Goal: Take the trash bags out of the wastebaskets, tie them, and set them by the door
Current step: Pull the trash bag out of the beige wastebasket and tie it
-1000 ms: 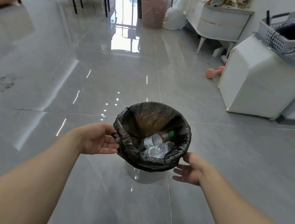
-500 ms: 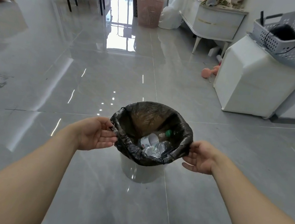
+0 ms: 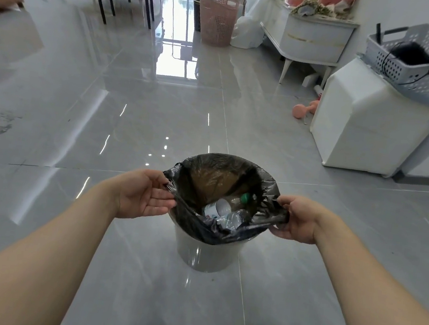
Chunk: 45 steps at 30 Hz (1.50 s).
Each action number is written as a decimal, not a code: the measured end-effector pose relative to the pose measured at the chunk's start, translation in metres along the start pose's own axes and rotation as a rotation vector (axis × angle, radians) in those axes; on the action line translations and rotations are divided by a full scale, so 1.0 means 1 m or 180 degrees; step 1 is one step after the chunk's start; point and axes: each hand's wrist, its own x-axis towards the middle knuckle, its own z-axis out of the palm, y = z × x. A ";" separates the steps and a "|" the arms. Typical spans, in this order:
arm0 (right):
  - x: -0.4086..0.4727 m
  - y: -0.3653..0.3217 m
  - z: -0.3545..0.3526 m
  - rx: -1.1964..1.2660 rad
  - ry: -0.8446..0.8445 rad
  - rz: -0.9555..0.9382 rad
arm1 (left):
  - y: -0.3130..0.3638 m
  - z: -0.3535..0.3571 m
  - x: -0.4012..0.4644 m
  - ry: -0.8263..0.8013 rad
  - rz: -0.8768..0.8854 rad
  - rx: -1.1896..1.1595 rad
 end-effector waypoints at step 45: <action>-0.083 -0.065 -0.165 0.0935 0.2302 -0.2732 | 0.063 0.316 0.005 -0.0269 0.1819 -0.0732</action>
